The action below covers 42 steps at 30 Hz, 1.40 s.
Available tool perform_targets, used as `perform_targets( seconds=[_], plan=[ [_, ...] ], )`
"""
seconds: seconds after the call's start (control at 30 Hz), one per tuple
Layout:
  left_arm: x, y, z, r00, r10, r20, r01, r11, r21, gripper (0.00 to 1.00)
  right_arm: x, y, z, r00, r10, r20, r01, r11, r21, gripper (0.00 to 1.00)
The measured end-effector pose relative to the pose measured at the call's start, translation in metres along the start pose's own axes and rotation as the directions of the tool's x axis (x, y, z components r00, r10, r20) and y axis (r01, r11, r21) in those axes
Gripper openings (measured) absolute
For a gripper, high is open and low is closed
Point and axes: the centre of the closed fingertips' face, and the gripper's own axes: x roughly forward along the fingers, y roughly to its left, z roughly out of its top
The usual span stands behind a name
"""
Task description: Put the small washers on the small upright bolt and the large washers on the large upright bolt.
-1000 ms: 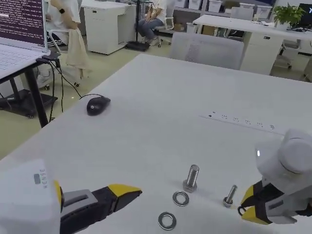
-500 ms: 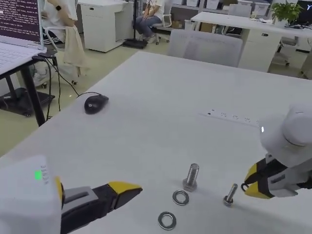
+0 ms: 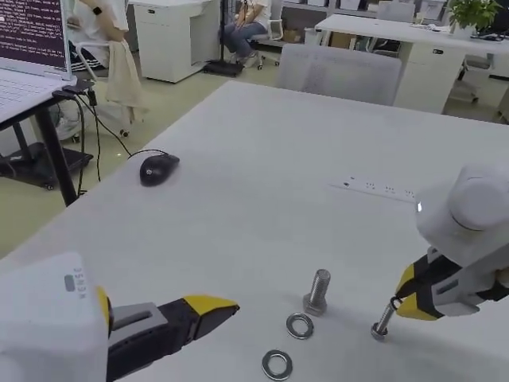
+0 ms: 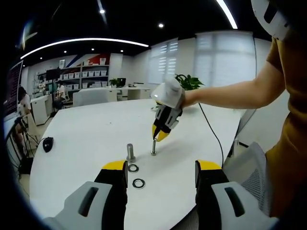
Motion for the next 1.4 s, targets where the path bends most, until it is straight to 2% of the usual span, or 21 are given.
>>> perform_targets(
  seconds=[0.27, 0.47, 0.93, 1.4],
  plan=[
    [0.000, -0.001, -0.002, 0.9999, -0.001, -0.011, 0.001, 1.000, -0.004, 0.56, 0.003, 0.000, 0.003, 1.0000, 0.009, -0.003, -0.009, 1.000, -0.017, 0.12],
    [-0.002, -0.001, -0.001, 1.0000, 0.009, -0.002, -0.009, 1.000, -0.008, 0.56, 0.010, 0.003, 0.002, 0.9997, 0.023, -0.011, -0.023, 1.000, -0.020, 0.12],
    [-0.006, 0.006, -0.008, 0.9995, 0.031, -0.006, -0.032, 0.999, -0.028, 0.56, 0.035, 0.004, -0.009, 0.9976, 0.051, -0.045, -0.054, 0.997, -0.048, 0.13],
    [-0.005, 0.011, -0.014, 0.9989, 0.044, -0.018, -0.045, 0.998, -0.045, 0.56, 0.052, 0.005, -0.013, 0.9972, 0.068, -0.030, -0.069, 0.997, -0.036, 0.13]
  ],
)
